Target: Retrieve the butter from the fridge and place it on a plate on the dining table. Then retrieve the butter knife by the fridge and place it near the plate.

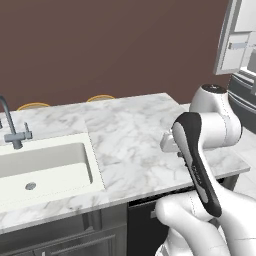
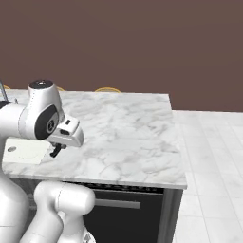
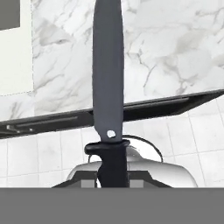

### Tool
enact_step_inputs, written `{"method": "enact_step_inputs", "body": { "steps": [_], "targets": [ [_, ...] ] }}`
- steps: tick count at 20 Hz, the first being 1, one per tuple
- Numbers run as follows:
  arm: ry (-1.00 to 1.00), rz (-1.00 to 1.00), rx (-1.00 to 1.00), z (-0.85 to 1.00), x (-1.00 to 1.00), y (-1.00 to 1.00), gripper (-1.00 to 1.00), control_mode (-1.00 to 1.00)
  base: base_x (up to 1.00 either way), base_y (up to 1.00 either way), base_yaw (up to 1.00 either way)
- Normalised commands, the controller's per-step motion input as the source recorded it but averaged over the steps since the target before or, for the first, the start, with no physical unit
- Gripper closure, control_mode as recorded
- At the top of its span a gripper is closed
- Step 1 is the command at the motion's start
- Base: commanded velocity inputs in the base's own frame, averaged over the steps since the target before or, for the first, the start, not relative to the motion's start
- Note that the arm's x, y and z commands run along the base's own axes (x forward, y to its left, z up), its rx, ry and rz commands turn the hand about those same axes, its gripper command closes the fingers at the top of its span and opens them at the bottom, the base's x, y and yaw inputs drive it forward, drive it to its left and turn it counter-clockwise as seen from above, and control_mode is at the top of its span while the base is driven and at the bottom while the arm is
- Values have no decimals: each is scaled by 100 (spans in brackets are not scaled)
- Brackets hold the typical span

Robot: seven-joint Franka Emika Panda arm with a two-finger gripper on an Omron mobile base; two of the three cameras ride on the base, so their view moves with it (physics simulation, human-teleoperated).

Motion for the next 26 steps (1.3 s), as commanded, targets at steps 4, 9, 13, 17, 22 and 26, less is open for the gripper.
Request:
{"method": "enact_step_inputs", "body": {
  "steps": [4,9,13,17,22,26],
  "targets": [
    [0,25,0,0,0,0,100,-100,0,0,0],
    [0,20,-2,-5,-1,0,100,-100,0,0,0],
    [0,3,-1,-11,-3,0,100,-100,0,0,0],
    [0,0,0,0,0,0,100,-100,0,0,0],
    [0,0,0,0,0,0,100,-100,0,0,0],
    [0,0,0,0,0,0,100,-100,0,0,0]
  ]
}}
